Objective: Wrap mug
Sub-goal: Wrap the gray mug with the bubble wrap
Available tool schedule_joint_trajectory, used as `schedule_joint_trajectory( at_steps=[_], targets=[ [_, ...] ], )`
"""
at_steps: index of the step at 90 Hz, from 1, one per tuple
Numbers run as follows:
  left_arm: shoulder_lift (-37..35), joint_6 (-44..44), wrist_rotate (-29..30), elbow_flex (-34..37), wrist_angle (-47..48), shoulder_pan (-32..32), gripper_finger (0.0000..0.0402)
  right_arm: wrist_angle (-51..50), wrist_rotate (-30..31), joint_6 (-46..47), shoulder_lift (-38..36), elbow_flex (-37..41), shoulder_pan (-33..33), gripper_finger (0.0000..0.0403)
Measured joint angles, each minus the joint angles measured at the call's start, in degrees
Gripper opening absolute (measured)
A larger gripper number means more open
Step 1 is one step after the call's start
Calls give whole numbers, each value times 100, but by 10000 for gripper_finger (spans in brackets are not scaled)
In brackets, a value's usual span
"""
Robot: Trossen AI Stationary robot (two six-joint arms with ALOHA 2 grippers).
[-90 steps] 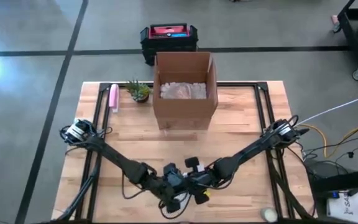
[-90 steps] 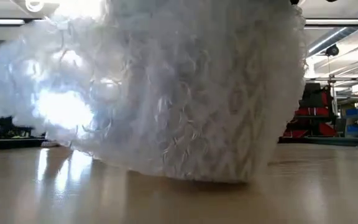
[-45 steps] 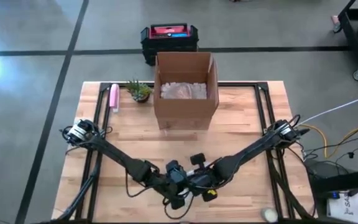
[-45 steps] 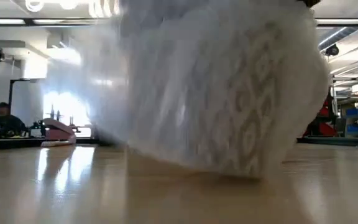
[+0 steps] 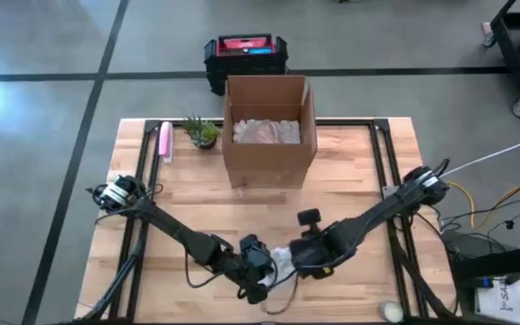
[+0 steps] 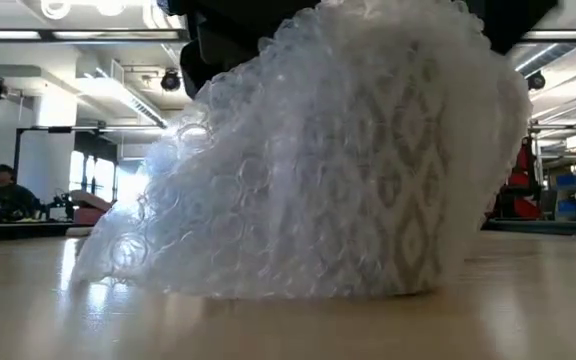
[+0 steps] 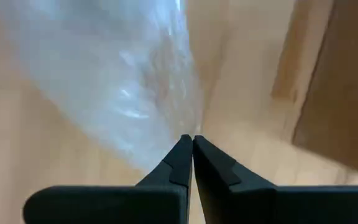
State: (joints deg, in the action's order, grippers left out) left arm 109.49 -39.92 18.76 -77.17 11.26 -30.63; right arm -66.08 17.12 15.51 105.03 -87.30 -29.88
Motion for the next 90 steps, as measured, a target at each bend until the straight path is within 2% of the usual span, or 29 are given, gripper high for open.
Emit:
schedule_joint_trajectory(
  at_steps=[15, 29, 46, 63, 76, 90],
  targets=[
    [-18, 36, 0, 7, -31, -2, 0, 927, -169, 29, -90, 520, -171, 0],
    [-21, 38, -11, 7, -37, 11, 0, 1999, -156, -317, -104, 495, -202, 0],
    [-4, 39, -114, 20, -32, 10, 0, 2406, -76, -753, -128, 228, -217, 0],
    [-4, 41, -44, 20, -43, 59, 0, 3095, -133, -928, -130, 313, -210, 0],
    [-8, 42, -50, 20, -60, 110, 0, 3377, -369, -944, 90, 384, -154, 0],
    [-96, 33, -71, 20, 22, 118, 0, 3430, -360, -954, 415, 369, -85, 0]
  ],
)
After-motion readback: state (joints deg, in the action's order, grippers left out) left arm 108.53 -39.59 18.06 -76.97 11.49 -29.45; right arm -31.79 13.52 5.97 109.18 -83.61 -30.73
